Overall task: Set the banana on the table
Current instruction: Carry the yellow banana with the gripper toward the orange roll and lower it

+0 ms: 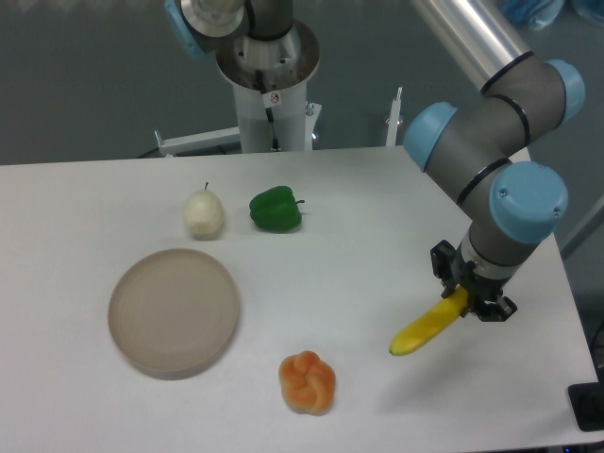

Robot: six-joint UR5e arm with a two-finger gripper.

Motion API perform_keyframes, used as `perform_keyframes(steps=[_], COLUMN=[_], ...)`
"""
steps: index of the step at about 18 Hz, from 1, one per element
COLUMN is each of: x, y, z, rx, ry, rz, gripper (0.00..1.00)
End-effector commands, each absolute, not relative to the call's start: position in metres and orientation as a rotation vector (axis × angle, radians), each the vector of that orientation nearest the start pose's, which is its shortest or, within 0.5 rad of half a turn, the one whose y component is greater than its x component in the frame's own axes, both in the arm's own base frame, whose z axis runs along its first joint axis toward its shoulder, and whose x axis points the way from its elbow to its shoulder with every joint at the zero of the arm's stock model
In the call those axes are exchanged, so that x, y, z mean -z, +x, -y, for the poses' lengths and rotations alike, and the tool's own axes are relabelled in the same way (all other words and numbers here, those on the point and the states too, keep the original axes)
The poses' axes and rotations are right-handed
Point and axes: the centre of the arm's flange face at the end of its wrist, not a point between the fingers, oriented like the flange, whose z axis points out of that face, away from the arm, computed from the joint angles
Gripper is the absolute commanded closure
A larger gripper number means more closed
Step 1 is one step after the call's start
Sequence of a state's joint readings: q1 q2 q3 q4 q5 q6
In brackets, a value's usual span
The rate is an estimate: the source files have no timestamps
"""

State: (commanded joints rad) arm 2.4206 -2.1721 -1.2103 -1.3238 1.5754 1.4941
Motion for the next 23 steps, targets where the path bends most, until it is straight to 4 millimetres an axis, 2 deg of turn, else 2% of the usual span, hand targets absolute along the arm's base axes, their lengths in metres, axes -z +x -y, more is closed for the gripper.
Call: perform_keyframes(steps=[9,15,17,19,22,23], x=[-0.31,-0.271,-0.256,-0.245,-0.235,-0.232], y=[-0.455,-0.446,-0.424,-0.408,-0.391,-0.38], z=[-0.58,-0.577,-0.593,-0.601,-0.603,-0.606], rx=[-0.024,-0.099,-0.066,-0.052,-0.04,-0.04], ry=[-2.969,-2.888,-2.872,-2.876,-2.874,-2.865], rz=[-1.019,-1.186,-1.244,-1.295,-1.332,-1.351], gripper=[0.97,0.97,0.97,0.96,0.94,0.92])
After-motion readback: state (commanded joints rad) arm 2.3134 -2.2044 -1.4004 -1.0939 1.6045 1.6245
